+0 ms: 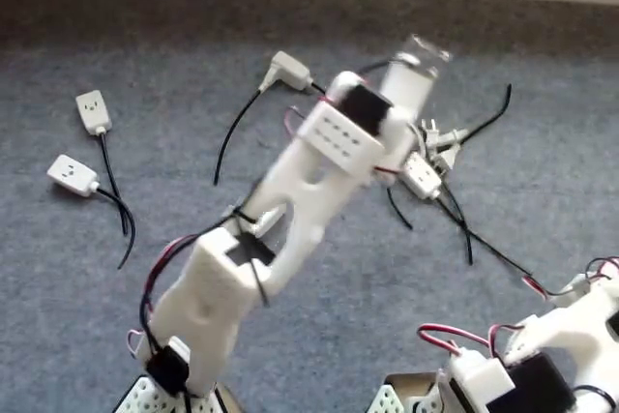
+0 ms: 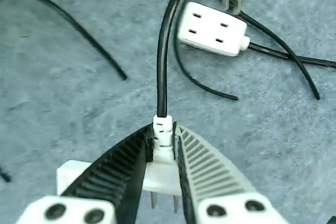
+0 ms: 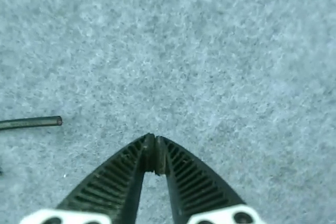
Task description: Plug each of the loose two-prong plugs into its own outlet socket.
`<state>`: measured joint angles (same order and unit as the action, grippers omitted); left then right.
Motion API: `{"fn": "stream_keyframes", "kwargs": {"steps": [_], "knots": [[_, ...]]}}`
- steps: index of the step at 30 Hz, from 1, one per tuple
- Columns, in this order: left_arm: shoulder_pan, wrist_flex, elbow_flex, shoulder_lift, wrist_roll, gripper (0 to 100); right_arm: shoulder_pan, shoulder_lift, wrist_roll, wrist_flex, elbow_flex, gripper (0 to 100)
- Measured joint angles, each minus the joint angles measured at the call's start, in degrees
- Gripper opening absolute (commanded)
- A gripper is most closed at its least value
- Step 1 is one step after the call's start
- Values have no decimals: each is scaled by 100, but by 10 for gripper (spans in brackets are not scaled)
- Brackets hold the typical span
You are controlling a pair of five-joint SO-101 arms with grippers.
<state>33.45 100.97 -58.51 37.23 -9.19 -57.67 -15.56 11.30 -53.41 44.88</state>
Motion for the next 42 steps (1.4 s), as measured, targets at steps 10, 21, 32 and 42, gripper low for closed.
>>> {"fn": "stream_keyframes", "kwargs": {"steps": [10, 21, 32, 42], "knots": [[-2497, 0, 2875, -3112, 1565, 24, 1196, 0, -1116, -659, 0, 9], [-5512, -149, 5451, -3886, 3130, 24, 2629, 0, -1873, -1301, 9, 9], [-8079, -3147, 7182, -2163, 3675, 27, 3446, 0, -1925, -747, 853, 9], [-8695, -3235, 6426, -1002, 4026, 193, 3464, -9, -1925, -580, 1055, 9]]}}
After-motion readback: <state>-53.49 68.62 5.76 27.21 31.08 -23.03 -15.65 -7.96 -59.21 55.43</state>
